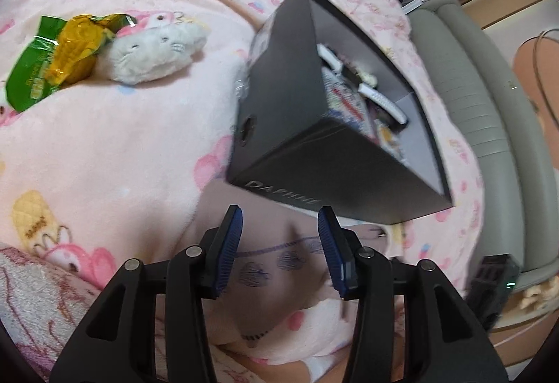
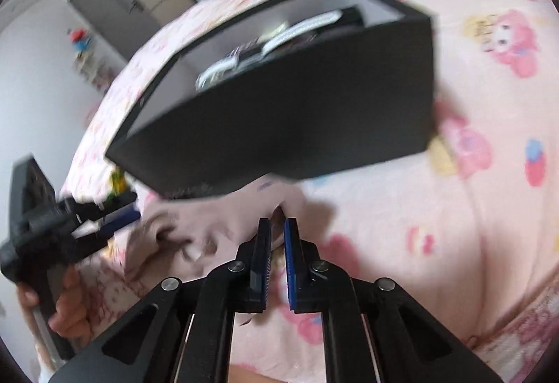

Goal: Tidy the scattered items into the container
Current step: 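Lift the beige cloth and carry it toward the black box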

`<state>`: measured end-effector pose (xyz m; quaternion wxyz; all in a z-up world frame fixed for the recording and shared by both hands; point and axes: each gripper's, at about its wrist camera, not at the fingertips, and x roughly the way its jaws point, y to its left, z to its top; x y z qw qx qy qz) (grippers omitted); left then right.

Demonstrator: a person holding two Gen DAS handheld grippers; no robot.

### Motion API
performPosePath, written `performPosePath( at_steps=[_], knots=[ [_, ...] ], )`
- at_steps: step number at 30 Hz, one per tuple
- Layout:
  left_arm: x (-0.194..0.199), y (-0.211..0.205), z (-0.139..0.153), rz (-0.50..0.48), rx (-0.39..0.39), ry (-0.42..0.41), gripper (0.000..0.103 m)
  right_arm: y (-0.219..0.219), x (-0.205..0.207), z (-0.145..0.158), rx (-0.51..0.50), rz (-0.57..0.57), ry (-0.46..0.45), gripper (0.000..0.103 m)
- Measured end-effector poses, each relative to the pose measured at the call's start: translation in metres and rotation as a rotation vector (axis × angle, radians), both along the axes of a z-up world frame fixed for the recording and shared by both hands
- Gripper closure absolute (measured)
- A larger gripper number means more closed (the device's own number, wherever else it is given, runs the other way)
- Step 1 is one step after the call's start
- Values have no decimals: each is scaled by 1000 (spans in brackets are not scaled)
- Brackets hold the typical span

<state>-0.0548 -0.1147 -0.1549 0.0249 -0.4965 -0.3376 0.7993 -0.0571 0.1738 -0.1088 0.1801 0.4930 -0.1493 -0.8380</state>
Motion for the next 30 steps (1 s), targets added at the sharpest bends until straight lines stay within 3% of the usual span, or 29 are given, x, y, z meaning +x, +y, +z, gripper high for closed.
performPosePath(
  at_steps=[2, 4, 6, 8, 11, 13, 14, 15, 18, 20, 23, 26, 28, 29, 30],
  knots=[
    [2, 1, -2, 25, -56, -44, 54, 2, 1, 3, -66, 5, 4, 97],
    [5, 0, -2, 67, -133, -77, 53, -5, 2, -1, -105, 55, -35, 90],
    [5, 5, -1, 67, -211, -96, 40, -11, -1, -12, -95, 91, -104, 54],
    [-1, 12, -6, 25, -235, -131, 37, -18, -5, -26, -85, 89, -155, 45],
    [-9, 23, -12, -49, -243, -158, 38, -27, -15, -39, -96, 102, -201, 47],
    [-9, 28, -9, -109, -185, -114, 45, -31, -13, -34, -113, 130, -169, 69],
    [-9, 30, -8, -130, -166, -96, 51, -32, -12, -31, -119, 144, -156, 88],
    [-7, 33, -5, -153, -149, -76, 62, -34, -10, -28, -136, 162, -144, 94],
    [-3, 43, 5, -235, -102, 7, 78, -29, -3, -12, -137, 129, -56, 97],
    [4, 48, 15, -247, -114, 63, 83, -20, 2, 4, -126, 90, 10, 98],
    [11, 42, 26, -214, -118, 123, 83, -3, 2, 24, -57, 11, 117, 98],
    [8, 33, 18, -163, -91, 81, 82, 13, -4, 24, -37, 20, 59, 96],
    [5, 32, 12, -159, -75, 41, 70, 15, -10, 12, -86, 27, -34, 95],
    [3, 34, 11, -162, -71, 29, 61, 15, -11, 11, -86, 27, -51, 91],
    [2, 36, 9, -168, -74, 17, 51, 8, -12, 9, -67, 25, -61, 79]
  ],
)
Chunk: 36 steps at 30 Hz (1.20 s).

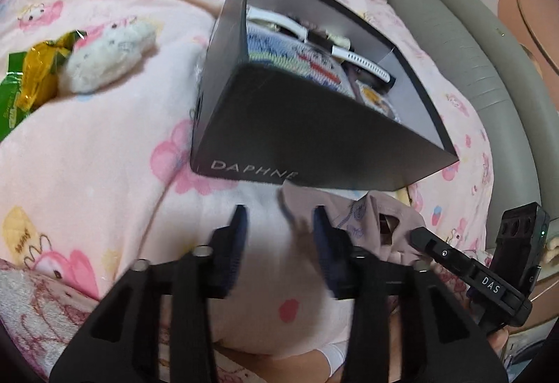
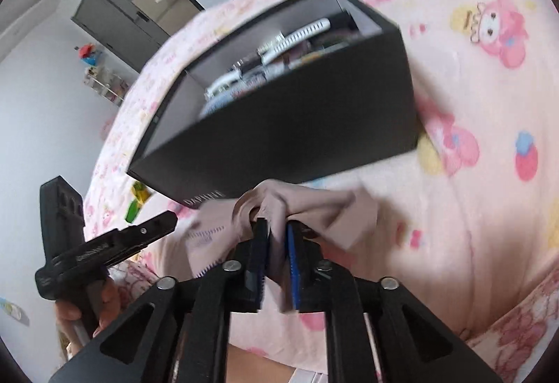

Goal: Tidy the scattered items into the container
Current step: 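Lift the beige cloth and carry it toward the black box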

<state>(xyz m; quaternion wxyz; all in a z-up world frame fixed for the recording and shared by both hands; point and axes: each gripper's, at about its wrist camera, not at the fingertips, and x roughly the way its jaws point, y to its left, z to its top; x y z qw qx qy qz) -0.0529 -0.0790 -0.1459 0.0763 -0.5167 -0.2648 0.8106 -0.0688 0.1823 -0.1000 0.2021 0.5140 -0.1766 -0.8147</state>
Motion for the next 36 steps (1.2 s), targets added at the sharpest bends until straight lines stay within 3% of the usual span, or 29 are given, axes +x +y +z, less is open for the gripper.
performPosePath(
  at_steps=[1, 2, 3, 4, 8, 11, 13, 16, 21, 23, 26, 32, 34, 35, 36],
  knots=[
    [-2, 2, -2, -10, -4, -14, 47, -1, -1, 0, 12, -5, 0, 71],
    [-3, 5, -6, -26, -5, -36, 41, -7, -3, -2, 15, -11, 1, 52],
    [-5, 8, -10, -43, -6, -64, 40, -11, -6, -3, 8, -22, -1, 42],
    [-8, 13, -15, -56, -15, -89, 40, -10, -8, -5, -4, -32, -6, 40],
    [-14, 34, -17, -95, -65, -96, 27, 0, -21, -30, -27, -68, -138, 40],
    [-15, 42, -16, -102, -80, -83, 27, 1, -23, -50, -63, -87, -215, 40],
    [-20, 47, -16, -99, -89, -70, 27, 3, -19, -51, -56, -93, -205, 40],
    [-22, 50, -13, -103, -105, -37, 40, -2, -17, -48, -40, -78, -178, 40],
    [-18, 46, -13, -125, -113, -7, 75, -7, -13, -43, -61, -36, -143, 40],
    [-18, 46, -13, -122, -104, 3, 78, -12, -11, -38, -62, -2, -106, 40],
    [-20, 45, -17, -108, -78, -19, 76, -20, -9, -36, -30, 19, -82, 40],
    [-24, 47, -25, -90, -45, -48, 54, -15, -15, -46, -28, -77, -116, 40],
    [-24, 53, -25, -96, -72, -42, 55, -10, -15, -47, -34, -57, -105, 40],
    [-24, 57, -24, -107, -90, -31, 61, -13, -15, -47, -38, -32, -102, 46],
    [-23, 61, -22, -122, -107, -14, 72, -18, -14, -46, -59, 19, -102, 66]
  ],
)
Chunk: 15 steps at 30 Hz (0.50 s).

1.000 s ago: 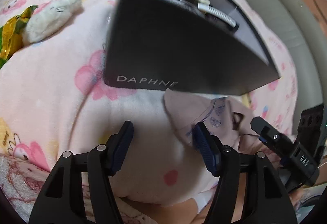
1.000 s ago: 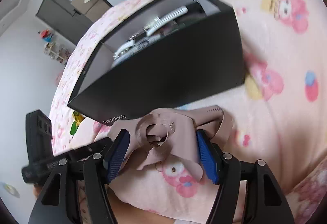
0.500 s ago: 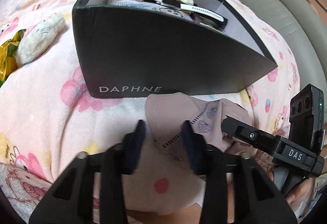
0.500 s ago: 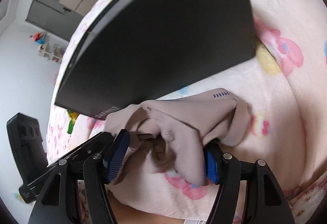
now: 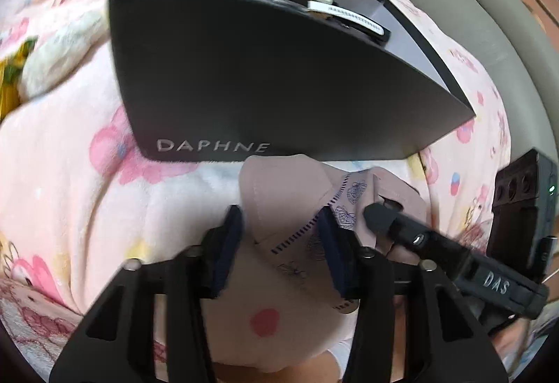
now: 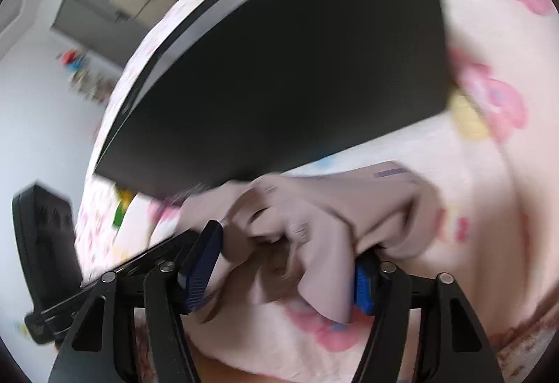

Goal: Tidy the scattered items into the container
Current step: 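Lift the beige cloth and carry it toward the black box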

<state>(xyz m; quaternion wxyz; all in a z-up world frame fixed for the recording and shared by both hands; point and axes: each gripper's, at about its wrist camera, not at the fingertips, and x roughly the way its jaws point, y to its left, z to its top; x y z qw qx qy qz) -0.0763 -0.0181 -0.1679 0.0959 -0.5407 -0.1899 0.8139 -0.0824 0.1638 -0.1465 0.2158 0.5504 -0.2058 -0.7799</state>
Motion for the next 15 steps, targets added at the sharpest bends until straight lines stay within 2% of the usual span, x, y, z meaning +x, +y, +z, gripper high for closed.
performPosePath(
  at_steps=[1, 2, 3, 7, 9, 11, 13, 14, 15],
  knots=[
    [1, 2, 3, -9, -17, 19, 75, -3, 1, 0, -19, 29, -4, 76],
    [3, 2, 6, -11, -22, 38, 83, -6, 3, 1, -31, 46, -3, 85],
    [5, 1, 9, -17, -1, 57, 88, -5, 6, 6, -38, 53, 16, 88],
    [16, -7, 22, -10, 72, 135, 90, 8, 17, 28, -33, 32, 117, 89],
    [18, -11, 25, 0, 86, 151, 90, 15, 18, 31, -11, 14, 116, 89],
    [18, -14, 24, 19, 88, 137, 90, 18, 15, 24, -13, -7, 73, 89],
    [15, -19, 19, 40, 86, 101, 85, 24, 14, 20, -14, -32, 37, 86],
    [13, -20, 17, 45, 82, 75, 71, 27, 13, 18, -9, -51, 29, 78],
    [10, -20, 12, 48, 87, 39, 57, 29, 12, 17, -5, -72, 23, 65]
  ],
)
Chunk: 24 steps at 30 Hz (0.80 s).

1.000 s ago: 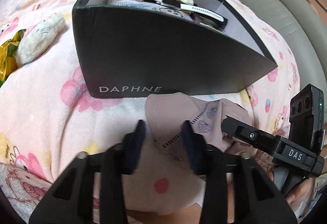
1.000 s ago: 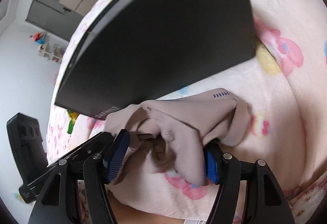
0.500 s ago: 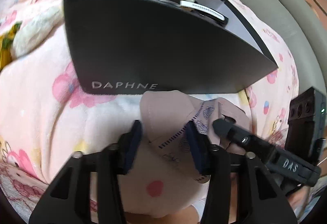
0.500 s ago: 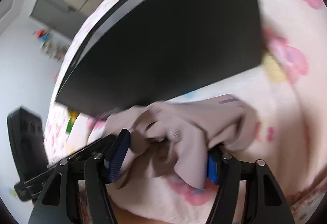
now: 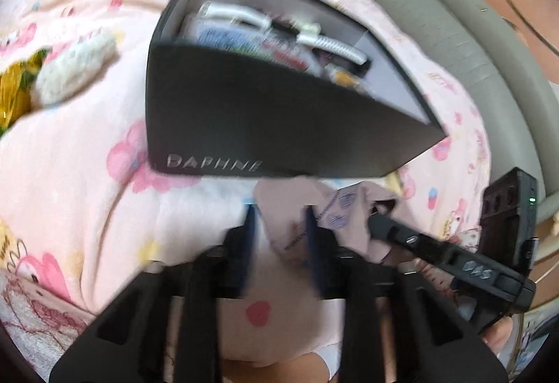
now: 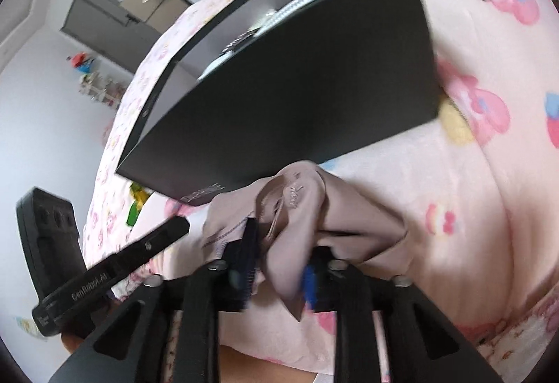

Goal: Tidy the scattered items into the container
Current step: 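Lift the beige cloth and carry it toward the black box, then lower the beige cloth into the black box and open the right gripper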

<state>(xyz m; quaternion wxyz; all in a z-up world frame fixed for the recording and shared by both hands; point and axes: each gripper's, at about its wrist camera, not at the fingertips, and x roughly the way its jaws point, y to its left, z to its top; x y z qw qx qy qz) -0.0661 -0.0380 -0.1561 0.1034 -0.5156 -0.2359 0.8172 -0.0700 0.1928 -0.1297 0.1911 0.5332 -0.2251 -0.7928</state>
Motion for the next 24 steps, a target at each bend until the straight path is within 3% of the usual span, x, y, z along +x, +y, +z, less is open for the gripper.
performPosePath(
  at_steps=[2, 7, 8, 9, 10, 11, 17, 21, 24],
  knots=[
    [-6, 3, -10, -22, 34, -65, 52, 5, -2, -3, 9, -46, -11, 52],
    [-11, 22, -12, -63, -48, -49, 52, 12, -12, -17, 26, -99, -62, 51],
    [-11, 26, -11, -86, -58, -40, 72, 9, -14, -21, -5, -69, -75, 51],
    [-10, 32, -8, -107, -88, -23, 83, 3, -17, -28, -86, -11, -98, 60],
    [-8, 36, -3, -111, -117, 5, 87, 0, -17, -32, -134, 21, -115, 82],
    [-6, 37, 2, -116, -112, 26, 95, -4, -15, -31, -137, 47, -117, 85],
    [4, 32, 58, -107, -9, 151, 95, -1, 5, 41, -11, 129, 162, 88],
    [-22, 50, 122, -134, -95, 293, 95, -4, -15, 112, 83, 188, 371, 88],
    [-58, 50, 140, -122, -62, 324, 95, -3, -49, 134, 72, 182, 412, 87]
  ],
)
